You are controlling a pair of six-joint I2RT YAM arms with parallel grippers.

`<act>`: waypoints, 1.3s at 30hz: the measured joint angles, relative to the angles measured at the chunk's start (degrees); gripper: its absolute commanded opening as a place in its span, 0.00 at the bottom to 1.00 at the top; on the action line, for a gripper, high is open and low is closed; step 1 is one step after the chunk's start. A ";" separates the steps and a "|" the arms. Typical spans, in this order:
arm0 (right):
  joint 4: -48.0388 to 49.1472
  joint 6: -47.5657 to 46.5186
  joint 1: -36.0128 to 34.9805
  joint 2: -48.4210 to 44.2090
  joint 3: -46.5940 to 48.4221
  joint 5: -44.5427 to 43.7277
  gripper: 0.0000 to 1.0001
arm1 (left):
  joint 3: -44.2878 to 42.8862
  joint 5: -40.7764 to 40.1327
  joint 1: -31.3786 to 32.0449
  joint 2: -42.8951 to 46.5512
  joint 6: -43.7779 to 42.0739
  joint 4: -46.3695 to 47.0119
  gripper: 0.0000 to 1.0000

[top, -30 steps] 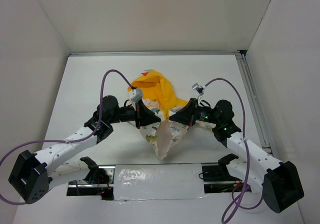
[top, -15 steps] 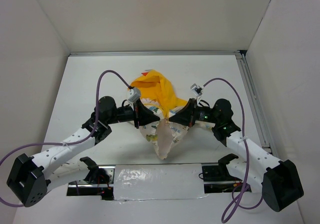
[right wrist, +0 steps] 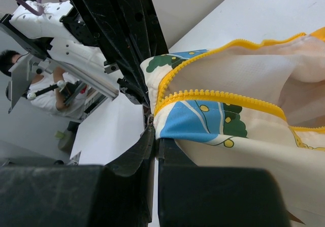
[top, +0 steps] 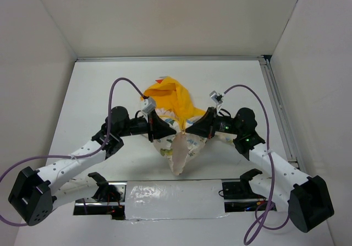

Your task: Zip up the jacket

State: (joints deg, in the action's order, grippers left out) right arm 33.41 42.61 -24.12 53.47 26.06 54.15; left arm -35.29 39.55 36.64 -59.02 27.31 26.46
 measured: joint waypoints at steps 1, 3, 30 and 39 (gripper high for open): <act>0.00 0.02 0.00 0.07 0.02 -0.04 0.00 | 0.20 0.11 0.00 0.02 0.00 0.22 0.00; 0.02 0.26 0.00 0.28 0.11 -0.20 0.00 | 0.55 0.44 0.00 0.04 0.02 0.72 0.00; -4.35 0.55 -1.79 0.87 1.81 1.05 0.00 | 3.34 1.09 4.15 0.37 1.29 -3.26 0.00; -8.17 -0.13 -2.64 1.86 2.29 2.10 0.00 | 4.70 -2.58 7.13 4.92 -1.90 -7.58 0.00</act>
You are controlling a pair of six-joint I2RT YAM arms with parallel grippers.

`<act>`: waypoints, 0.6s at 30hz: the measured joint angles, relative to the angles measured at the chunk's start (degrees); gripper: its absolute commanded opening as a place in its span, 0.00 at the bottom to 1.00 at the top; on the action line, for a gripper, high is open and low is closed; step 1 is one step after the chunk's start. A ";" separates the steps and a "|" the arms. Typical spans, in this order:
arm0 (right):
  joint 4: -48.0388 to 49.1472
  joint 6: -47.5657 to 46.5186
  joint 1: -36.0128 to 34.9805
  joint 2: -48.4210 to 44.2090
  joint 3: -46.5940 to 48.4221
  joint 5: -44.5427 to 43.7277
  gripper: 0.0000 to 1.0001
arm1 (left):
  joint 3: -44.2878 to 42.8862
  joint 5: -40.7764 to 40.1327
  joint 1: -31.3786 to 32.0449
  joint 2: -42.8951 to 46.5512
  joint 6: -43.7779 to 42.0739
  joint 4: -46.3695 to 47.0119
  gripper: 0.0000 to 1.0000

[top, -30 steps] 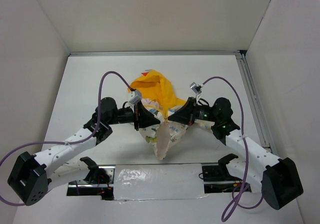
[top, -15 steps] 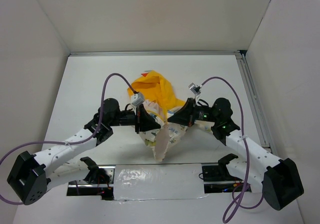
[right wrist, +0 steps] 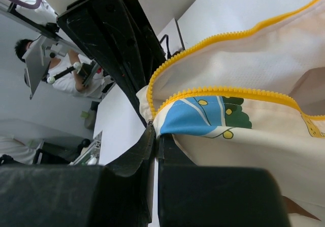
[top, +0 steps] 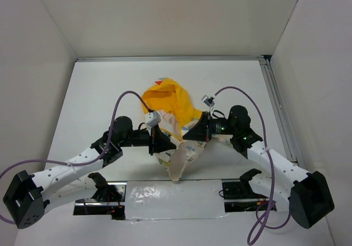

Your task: Zip up the jacket

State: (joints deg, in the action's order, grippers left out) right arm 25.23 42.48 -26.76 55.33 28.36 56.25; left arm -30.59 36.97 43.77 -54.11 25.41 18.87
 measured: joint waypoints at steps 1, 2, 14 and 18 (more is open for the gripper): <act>-0.79 -0.22 -0.02 0.24 0.11 0.04 0.00 | 0.15 0.20 0.00 -0.04 -0.15 -0.07 0.00; -1.79 -0.66 -0.04 0.35 0.24 0.00 0.00 | 0.20 0.35 0.02 -0.20 -0.24 -0.22 0.00; -27.36 -12.50 -3.54 6.62 8.39 -12.92 0.22 | -9.57 1.55 -2.29 -12.35 5.09 -15.69 0.00; -30.88 -13.81 -5.46 8.20 8.52 -21.07 0.46 | -10.49 2.23 -2.29 -16.61 7.96 -21.03 0.00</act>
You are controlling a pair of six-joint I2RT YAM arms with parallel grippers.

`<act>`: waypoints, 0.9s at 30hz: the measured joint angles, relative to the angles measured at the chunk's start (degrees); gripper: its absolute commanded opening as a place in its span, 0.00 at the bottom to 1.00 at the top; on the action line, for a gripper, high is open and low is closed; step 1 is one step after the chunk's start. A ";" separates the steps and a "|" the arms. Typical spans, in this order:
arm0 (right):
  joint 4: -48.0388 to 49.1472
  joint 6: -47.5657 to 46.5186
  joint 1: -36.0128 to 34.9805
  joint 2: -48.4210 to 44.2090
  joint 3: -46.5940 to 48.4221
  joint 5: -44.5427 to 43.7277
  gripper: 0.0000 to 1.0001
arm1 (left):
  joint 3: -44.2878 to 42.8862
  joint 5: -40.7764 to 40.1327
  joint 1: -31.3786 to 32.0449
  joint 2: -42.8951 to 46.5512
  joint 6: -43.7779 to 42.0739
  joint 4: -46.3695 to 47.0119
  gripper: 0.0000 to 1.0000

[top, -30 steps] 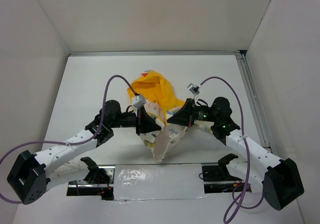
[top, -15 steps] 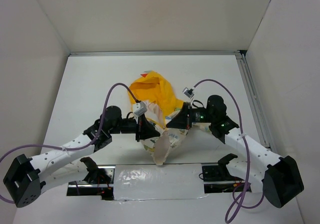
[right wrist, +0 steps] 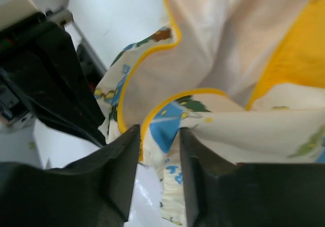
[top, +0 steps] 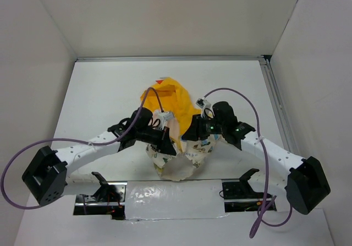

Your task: Zip up the jacket

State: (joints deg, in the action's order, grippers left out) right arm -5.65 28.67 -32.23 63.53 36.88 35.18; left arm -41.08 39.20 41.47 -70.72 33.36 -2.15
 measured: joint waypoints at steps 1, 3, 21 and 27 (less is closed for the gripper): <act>-0.46 -0.17 -0.02 0.09 0.11 -2.01 0.47 | -0.20 0.09 -0.04 -1.01 0.81 -1.57 0.00; -1.38 -0.66 -0.13 0.11 0.52 -5.35 0.50 | -0.63 0.79 -0.83 -2.89 2.47 -4.00 0.00; -21.97 -1.92 -30.82 -7.04 8.63 -46.84 0.78 | -3.61 3.04 -4.90 -6.12 9.03 -9.18 0.00; -26.64 -0.11 -40.63 -4.94 9.57 -55.52 0.73 | -3.61 2.47 -4.94 -4.63 9.29 -10.29 0.00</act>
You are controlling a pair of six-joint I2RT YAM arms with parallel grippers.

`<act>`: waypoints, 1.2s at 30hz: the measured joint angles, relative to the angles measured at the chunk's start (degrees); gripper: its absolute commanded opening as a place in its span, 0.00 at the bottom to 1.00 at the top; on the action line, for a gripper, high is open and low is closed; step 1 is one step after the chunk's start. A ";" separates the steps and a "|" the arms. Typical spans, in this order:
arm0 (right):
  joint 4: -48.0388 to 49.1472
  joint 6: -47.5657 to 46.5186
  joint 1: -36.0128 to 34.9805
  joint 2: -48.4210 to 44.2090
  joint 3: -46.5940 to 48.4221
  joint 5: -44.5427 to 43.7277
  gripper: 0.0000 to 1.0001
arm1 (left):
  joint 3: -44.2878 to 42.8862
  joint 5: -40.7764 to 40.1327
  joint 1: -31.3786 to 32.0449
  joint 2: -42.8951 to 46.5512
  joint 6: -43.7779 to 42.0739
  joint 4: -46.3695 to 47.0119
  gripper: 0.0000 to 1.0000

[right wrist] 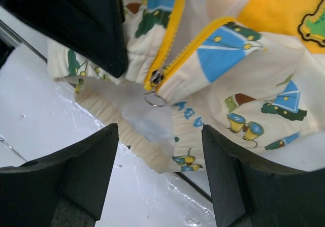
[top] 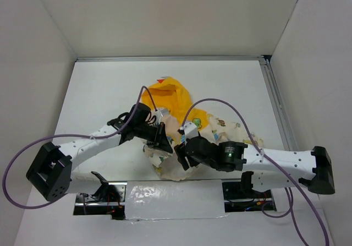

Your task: Zip up the jacket

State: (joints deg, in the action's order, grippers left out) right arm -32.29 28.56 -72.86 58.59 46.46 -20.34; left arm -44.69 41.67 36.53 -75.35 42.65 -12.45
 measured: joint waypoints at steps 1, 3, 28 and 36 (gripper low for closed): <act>-0.09 0.20 -1.42 1.11 0.28 -1.14 0.73 | 0.00 -0.09 0.00 0.33 0.02 -0.13 0.00; -0.39 0.57 -3.76 3.67 1.16 -3.17 0.70 | 0.00 -0.31 0.00 0.79 0.11 -0.28 0.00; -0.31 6.38 -6.36 16.68 5.01 -15.32 0.30 | 0.00 0.39 0.02 2.12 1.33 -0.15 0.00; -0.37 6.40 -6.40 15.76 5.01 -13.90 0.11 | 0.00 0.42 0.02 1.92 1.18 0.02 0.00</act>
State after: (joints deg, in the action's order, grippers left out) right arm -32.67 34.96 -79.26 74.35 51.46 -34.24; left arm -44.69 42.09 36.56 -73.43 43.83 -12.43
